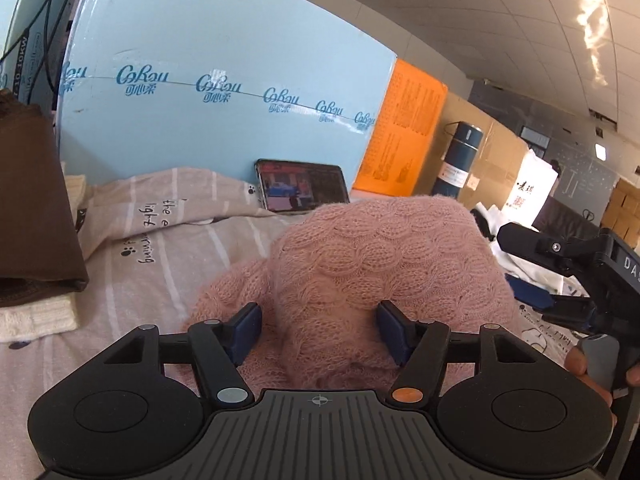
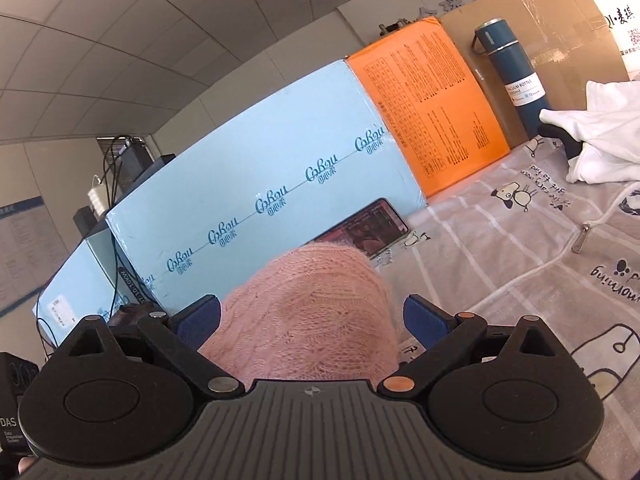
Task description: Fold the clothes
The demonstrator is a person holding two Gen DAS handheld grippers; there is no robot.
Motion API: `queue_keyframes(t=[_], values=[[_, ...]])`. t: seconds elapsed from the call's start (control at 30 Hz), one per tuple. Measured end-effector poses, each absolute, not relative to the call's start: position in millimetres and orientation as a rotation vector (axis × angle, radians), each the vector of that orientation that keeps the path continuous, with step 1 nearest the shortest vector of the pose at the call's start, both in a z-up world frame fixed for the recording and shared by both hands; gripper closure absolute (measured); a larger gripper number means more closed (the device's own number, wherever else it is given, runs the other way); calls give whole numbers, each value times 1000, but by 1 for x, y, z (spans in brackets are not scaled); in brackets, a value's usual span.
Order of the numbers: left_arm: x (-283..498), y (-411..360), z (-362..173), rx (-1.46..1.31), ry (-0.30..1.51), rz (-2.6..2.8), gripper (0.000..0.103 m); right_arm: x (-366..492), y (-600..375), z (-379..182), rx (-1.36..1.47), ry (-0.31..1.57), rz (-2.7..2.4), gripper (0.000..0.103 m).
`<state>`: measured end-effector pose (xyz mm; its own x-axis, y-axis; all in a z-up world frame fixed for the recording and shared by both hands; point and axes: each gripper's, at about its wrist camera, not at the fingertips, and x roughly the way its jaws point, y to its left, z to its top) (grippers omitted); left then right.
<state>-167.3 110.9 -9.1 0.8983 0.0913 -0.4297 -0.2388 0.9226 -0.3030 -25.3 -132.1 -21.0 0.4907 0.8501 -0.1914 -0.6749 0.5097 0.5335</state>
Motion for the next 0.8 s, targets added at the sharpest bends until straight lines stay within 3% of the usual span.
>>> queue_keyframes(t=[0.07,0.1,0.2,0.53,0.67,0.73,0.8], values=[[-166,110,-9,-361,418,151,41,-25,-133,-25,405,485,942,4],[-166,109,-9,-358,413,138,60,-23,-131,-25,400,503,942,4],[-166,105,-7,-341,393,108,85,-20,-128,-30,394,559,937,4],[-194,134,5,-368,342,309,85,-17,-128,-30,411,581,949,4],[-190,140,-6,-406,381,347,73,-17,-123,-31,387,613,970,4],[-192,140,-7,-411,377,364,58,-16,-121,-33,383,635,972,6],[-193,142,-7,-443,385,391,25,-15,-120,-35,384,650,974,9]])
